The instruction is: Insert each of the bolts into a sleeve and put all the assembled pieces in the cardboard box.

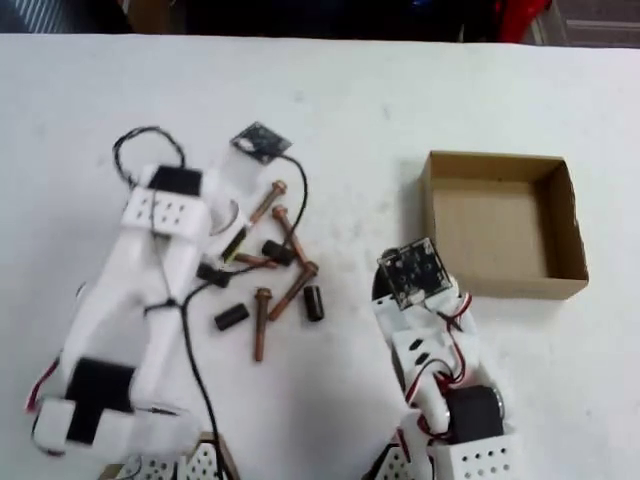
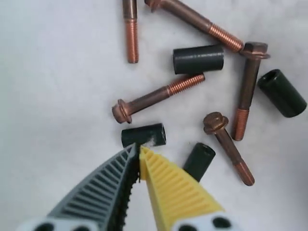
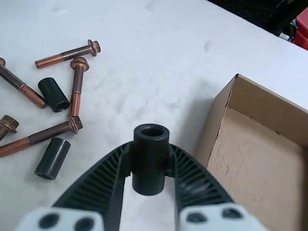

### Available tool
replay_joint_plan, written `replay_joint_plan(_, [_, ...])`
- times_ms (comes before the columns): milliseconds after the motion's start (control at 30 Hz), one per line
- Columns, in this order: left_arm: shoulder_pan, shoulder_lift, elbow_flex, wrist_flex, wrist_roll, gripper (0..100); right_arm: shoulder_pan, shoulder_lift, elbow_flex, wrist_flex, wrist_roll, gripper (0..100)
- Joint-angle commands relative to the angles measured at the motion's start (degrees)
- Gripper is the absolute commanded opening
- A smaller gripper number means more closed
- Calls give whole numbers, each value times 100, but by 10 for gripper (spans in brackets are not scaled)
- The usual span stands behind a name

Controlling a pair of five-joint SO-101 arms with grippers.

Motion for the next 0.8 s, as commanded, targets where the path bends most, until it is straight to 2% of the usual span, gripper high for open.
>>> replay_joint_plan(0, [101, 725, -1064, 18, 70, 25, 13, -462, 123, -127, -35, 16])
replay_joint_plan(233, [101, 1965, -2233, 53, 44, 130, 4, -743, 501, -127, -26, 16])
replay_joint_plan(767, [374, 4048, -4624, 44, 35, 139, 4, -743, 598, -127, -26, 16])
